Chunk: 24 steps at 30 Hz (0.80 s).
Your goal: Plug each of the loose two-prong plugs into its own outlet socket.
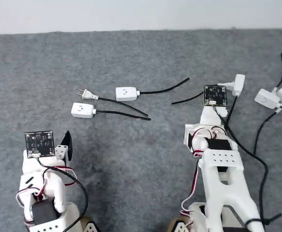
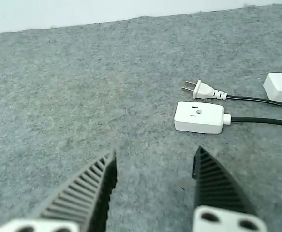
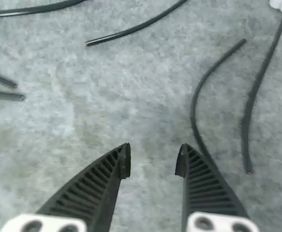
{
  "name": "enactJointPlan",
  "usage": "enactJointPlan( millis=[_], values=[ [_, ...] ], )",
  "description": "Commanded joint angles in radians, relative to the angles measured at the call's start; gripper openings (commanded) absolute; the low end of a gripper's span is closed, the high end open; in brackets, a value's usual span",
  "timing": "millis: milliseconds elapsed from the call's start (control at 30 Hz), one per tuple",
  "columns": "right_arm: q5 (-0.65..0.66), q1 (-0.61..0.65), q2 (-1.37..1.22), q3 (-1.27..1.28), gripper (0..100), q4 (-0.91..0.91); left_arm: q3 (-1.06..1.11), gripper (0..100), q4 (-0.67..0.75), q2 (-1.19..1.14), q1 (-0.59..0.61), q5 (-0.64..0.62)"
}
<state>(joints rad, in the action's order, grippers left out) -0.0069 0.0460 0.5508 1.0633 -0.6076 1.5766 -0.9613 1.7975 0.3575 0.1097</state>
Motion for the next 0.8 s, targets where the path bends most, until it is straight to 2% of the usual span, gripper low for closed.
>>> enactJointPlan(
  millis=[0, 600, 767],
  values=[
    [0.028, 0.022, 0.033, 0.005, 16.6, 0.021, -0.015, 25, 0.032, 0.003, 0.000, -0.008],
    [0.029, 0.028, 0.021, 0.011, 16.9, 0.077, -0.015, 25, 0.060, 0.003, -0.003, -0.009],
    [0.029, 0.030, 0.022, 0.057, 16.6, 0.140, -0.018, 25, 0.009, 0.003, -0.035, 0.003]
  ],
)
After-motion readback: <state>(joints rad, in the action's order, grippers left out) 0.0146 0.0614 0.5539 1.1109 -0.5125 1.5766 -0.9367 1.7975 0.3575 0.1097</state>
